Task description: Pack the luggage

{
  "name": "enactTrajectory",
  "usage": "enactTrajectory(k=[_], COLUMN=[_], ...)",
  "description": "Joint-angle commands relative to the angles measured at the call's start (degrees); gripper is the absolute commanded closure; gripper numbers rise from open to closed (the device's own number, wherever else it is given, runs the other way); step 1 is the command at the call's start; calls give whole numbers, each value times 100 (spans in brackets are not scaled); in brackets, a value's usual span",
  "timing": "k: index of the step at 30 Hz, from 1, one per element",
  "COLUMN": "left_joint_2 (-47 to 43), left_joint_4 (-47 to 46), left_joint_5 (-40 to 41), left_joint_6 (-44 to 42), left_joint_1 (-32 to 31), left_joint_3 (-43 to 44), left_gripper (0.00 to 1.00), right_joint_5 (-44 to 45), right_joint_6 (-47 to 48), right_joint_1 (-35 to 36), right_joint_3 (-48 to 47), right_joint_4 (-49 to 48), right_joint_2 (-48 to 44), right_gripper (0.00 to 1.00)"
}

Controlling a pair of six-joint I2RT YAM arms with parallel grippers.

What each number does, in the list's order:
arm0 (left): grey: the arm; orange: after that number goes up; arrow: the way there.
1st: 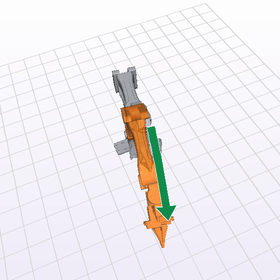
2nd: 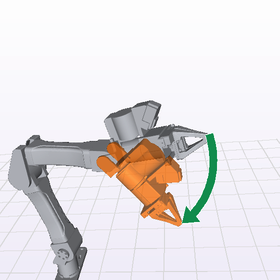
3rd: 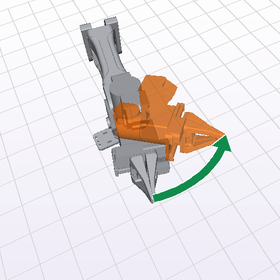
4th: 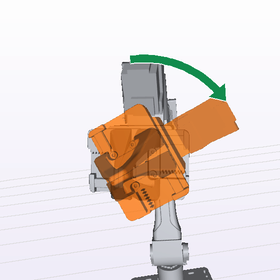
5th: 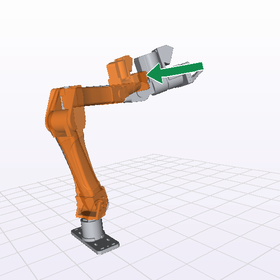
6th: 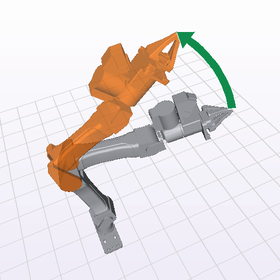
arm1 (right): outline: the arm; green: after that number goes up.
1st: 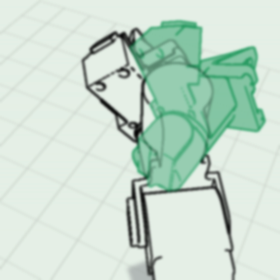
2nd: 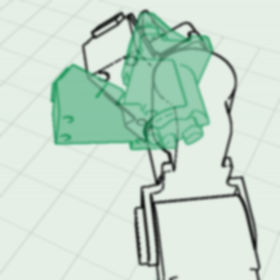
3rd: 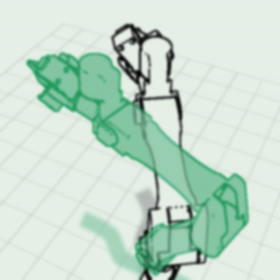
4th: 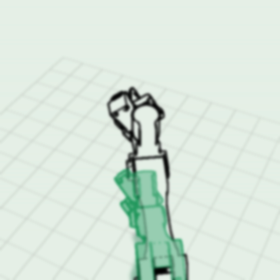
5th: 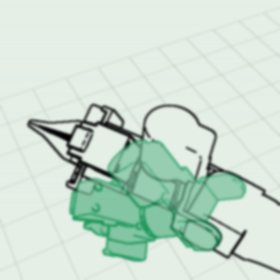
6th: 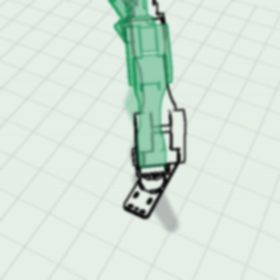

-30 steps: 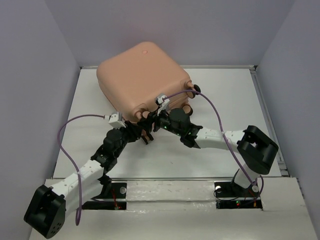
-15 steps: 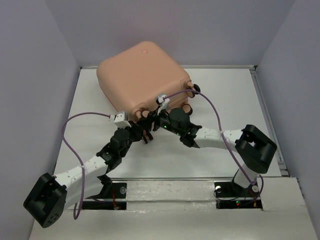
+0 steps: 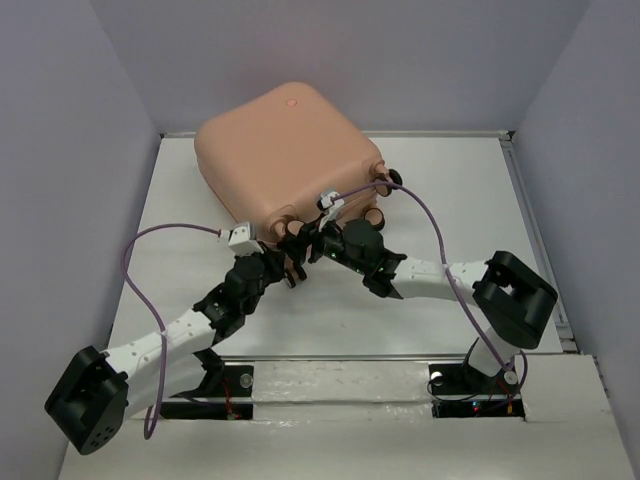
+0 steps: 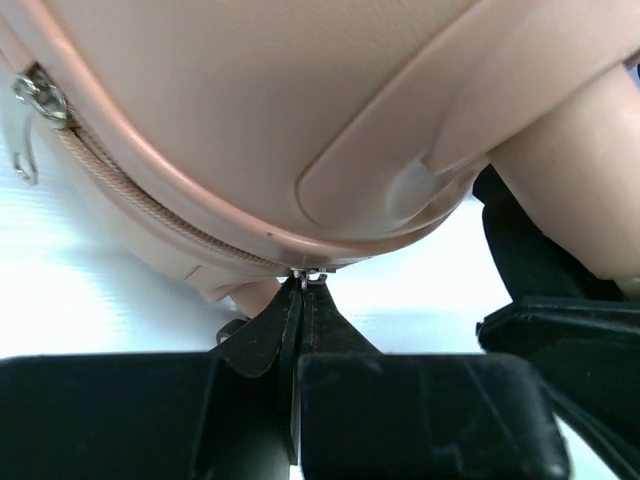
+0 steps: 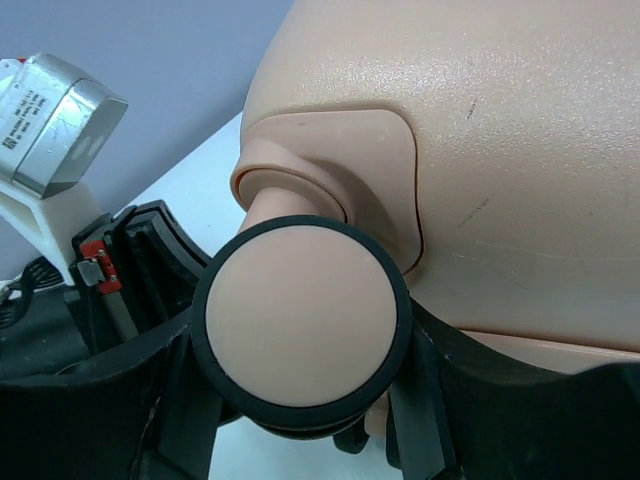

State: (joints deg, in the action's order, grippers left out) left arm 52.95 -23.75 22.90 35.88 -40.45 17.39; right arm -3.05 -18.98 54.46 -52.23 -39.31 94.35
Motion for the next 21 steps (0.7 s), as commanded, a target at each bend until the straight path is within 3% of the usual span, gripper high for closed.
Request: enactTrajectory(k=[1,7,13,16,20,21], left_joint_2=[-582,-1303,-1156,-1155,-1128,-1198], left_joint_4=[797,1952,1865,1341,943,916], left_joint_5=[1120,639,329,147,-355,-460], left_joint_6=[-29,33,59,147,244,270], left_joint_1=[98,974,1724,2223,2287,2287], left_joint_3=[169,72,168,81,344,388], left_gripper=[94,94,94,94,94,88], right_joint_5=[444,542,621,692,175,34], right_joint_6=[149,114,211,228,194,80], right_joint_1=[13,-277,-278,-278,-278,-278], right_joint_3=[361,1073,1390,1575,1444,1409], right_joint_4=[-437,-411,-103,28,64,-15], right_joint_2=[-557,-1426,-2077,-2271,-2088,-1991], right_gripper=[93,93,93,93,93,93])
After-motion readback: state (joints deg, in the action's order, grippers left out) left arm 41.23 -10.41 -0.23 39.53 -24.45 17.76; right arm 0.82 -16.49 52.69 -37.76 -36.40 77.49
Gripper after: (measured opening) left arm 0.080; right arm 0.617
